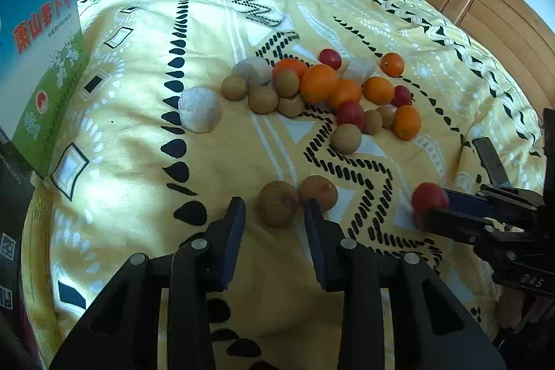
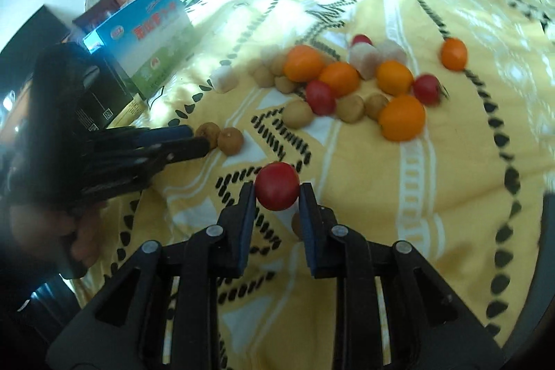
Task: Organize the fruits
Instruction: 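Grasp a red tomato with the right gripper while the left gripper grasps a brown kiwi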
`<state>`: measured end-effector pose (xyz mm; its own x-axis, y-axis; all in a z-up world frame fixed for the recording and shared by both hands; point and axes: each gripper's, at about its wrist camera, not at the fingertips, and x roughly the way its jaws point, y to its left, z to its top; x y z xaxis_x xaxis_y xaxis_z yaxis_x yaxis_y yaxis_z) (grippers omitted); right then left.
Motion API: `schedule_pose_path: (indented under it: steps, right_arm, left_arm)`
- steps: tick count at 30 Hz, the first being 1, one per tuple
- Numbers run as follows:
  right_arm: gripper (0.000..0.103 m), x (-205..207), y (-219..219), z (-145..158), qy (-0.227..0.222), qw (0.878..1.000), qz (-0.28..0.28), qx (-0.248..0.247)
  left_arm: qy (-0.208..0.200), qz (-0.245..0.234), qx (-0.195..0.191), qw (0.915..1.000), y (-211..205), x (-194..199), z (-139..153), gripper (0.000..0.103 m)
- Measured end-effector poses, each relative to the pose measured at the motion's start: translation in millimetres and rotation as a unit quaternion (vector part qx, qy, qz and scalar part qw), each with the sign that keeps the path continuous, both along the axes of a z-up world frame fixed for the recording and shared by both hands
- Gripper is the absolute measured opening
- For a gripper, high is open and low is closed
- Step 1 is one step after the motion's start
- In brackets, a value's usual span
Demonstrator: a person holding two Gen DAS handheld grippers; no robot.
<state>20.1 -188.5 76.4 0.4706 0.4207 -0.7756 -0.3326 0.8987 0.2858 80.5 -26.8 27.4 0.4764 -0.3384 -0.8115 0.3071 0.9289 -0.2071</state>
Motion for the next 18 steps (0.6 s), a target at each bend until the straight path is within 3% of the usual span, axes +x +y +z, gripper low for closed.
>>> schedule_pose_path:
  steps: [7, 9, 18]
  right_arm:
    - [0.026, 3, 5, 1, -0.003, 1.0, -0.003, -0.007]
    - [0.026, 2, 8, 2, -0.005, 1.0, -0.012, -0.019]
    - [0.026, -4, 13, 15, -0.028, 0.994, -0.053, -0.087]
  left_arm:
    - [-0.007, 0.006, 0.004, 0.9999, -6, 3, -8, 0.036]
    - [-0.017, 0.016, 0.007, 0.9997, -6, 2, -5, 0.025]
    - [-0.054, 0.064, 0.018, 0.9963, -3, -25, 32, 0.025]
